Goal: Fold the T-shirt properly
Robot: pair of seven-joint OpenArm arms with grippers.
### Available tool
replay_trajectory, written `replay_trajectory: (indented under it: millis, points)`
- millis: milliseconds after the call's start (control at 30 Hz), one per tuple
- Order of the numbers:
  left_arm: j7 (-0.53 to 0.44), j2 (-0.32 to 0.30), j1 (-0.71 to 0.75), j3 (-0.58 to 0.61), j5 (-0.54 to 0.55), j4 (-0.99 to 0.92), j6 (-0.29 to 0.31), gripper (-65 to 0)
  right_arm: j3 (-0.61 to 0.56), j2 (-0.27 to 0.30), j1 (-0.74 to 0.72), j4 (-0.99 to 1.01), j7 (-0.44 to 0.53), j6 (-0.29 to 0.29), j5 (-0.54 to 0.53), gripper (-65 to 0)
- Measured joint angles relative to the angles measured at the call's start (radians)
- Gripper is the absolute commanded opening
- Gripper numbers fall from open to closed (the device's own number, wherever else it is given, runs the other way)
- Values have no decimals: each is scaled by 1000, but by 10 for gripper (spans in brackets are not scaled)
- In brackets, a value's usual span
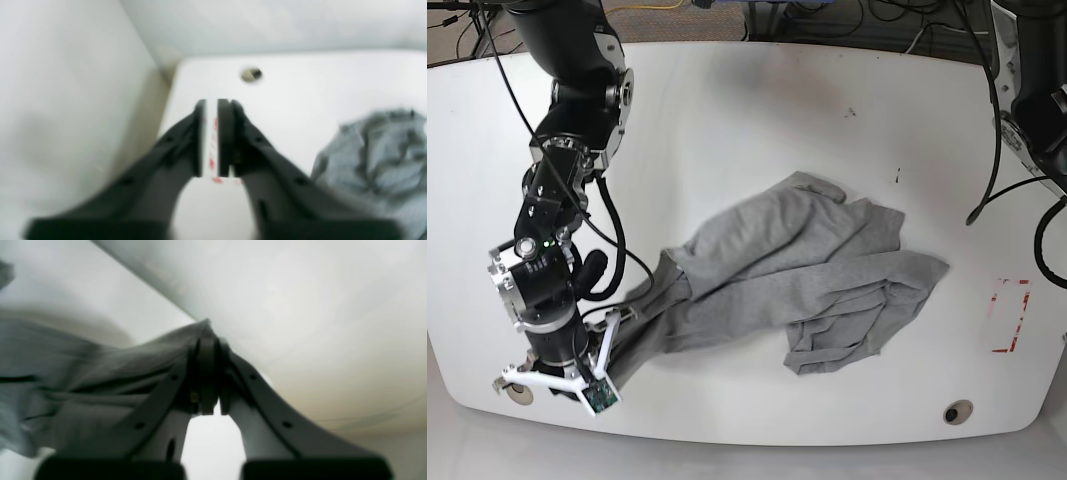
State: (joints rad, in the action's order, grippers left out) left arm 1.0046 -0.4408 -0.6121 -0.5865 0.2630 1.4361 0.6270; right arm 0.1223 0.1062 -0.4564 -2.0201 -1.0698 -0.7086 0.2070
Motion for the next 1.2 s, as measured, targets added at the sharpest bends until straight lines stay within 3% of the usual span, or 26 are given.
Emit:
replay_trajectory:
  millis: [233,567,1200]
  points:
    - [0,66,79,26,-3,-1,-10,-275,48,-42,153,2,78,1,12,-640]
    - [-8,160,127,112,0,-150,-9,-272,56,-43,216,3,104,2,8,-642]
    - [-360,185,134,326,-7,-626,-13,-272,56,-60,230,3,105,2,10,-642]
